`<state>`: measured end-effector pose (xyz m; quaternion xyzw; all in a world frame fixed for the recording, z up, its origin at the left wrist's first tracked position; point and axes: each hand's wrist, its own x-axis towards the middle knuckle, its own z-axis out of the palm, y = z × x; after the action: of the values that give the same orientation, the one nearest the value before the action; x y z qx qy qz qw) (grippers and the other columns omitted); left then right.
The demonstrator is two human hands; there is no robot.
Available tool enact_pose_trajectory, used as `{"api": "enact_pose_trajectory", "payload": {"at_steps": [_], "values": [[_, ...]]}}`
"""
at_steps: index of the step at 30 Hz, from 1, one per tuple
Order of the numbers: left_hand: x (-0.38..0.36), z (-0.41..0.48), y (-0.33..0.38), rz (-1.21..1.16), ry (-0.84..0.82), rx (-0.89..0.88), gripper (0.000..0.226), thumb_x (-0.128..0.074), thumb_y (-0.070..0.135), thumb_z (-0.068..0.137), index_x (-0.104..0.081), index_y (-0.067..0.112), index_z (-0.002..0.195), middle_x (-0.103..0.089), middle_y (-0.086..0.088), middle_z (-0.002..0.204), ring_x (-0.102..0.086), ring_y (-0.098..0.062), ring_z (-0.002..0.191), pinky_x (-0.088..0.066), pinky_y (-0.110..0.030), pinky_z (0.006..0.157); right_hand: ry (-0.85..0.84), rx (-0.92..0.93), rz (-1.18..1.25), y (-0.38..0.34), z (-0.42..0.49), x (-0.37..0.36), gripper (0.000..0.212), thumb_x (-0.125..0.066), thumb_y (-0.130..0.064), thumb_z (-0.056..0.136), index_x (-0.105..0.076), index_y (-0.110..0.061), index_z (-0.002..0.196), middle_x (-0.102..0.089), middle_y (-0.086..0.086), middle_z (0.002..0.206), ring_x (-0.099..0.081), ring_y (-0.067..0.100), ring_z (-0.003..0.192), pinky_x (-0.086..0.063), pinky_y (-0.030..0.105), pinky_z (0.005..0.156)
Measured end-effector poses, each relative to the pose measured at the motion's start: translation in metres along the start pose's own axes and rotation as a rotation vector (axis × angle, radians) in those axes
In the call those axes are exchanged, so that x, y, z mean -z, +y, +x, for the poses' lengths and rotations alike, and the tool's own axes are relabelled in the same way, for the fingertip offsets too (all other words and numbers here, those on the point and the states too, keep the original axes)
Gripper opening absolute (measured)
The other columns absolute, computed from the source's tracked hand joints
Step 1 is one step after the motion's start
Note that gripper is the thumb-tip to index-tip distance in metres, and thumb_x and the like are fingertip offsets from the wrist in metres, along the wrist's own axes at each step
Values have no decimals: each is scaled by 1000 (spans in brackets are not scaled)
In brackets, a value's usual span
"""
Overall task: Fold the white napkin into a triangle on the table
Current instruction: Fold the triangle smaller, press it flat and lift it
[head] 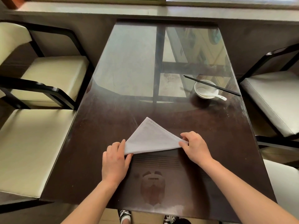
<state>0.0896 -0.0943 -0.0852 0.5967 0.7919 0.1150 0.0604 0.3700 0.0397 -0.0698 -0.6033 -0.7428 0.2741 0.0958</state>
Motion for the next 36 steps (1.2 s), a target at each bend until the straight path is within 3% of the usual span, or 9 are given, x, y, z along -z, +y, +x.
{"api": "enact_pose_trajectory", "payload": {"at_steps": [3,6,9,15,21,24,28,33,36], "values": [[5,2,3,-79,-74,190,67,-75,38,81,-54,8,137,-58,-10,107,-54,-31,95,-47,-45,79,-70,-53,-88,-2,3,0,35,-70,-30,87,-65,-16,118,-63,4,105,-55,26,104,-44,36,88],[9,10,7,-104,-216,321,86,-66,63,74,-45,19,144,-53,-5,118,-50,-28,110,-43,-42,94,-101,-83,-133,-6,8,-1,27,-70,-31,86,-65,-16,109,-63,5,104,-57,28,103,-44,36,84],[14,19,10,-170,-259,389,85,-58,74,74,-49,19,138,-58,-6,121,-53,-28,113,-46,-43,94,-153,-95,-180,-11,13,1,19,-69,-32,86,-66,-18,97,-62,4,99,-60,27,99,-41,33,74],[15,23,8,-236,-199,441,22,-65,40,84,-64,19,92,-59,1,87,-59,-24,84,-45,-37,70,-160,-92,-169,-14,11,7,13,-67,-30,85,-60,-20,79,-61,0,90,-60,26,88,-39,33,69],[19,22,-5,-365,-193,448,15,-70,32,84,-65,24,72,-65,6,69,-61,-16,68,-45,-35,61,-187,-187,-35,-11,9,12,15,-70,-31,82,-59,-23,75,-62,-7,82,-57,22,85,-40,34,68],[21,22,-8,-620,-232,553,9,-70,19,85,-72,22,76,-73,2,64,-70,-15,58,-58,-35,62,-217,-185,-13,-12,12,15,8,-71,-29,82,-69,-21,81,-68,-4,88,-61,21,88,-43,33,71],[23,20,-12,-1008,-259,741,9,-65,7,93,-73,10,97,-76,-8,74,-71,-21,61,-60,-31,56,-249,-205,-3,-11,10,16,10,-69,-30,83,-72,-21,79,-70,-2,83,-64,21,82,-45,32,67],[19,21,-13,-1063,-238,774,6,-65,6,93,-71,8,95,-75,-16,83,-74,-26,66,-61,-31,56,-225,-268,130,-14,9,18,10,-67,-21,82,-71,-18,74,-74,2,66,-73,20,61,-62,40,69],[15,21,-12,-1060,-212,789,6,-67,8,92,-71,12,89,-76,-13,81,-75,-27,68,-61,-31,57,-241,-290,181,-12,7,18,9,-65,-17,81,-72,-16,75,-74,4,61,-73,17,55,-64,42,71]]}}
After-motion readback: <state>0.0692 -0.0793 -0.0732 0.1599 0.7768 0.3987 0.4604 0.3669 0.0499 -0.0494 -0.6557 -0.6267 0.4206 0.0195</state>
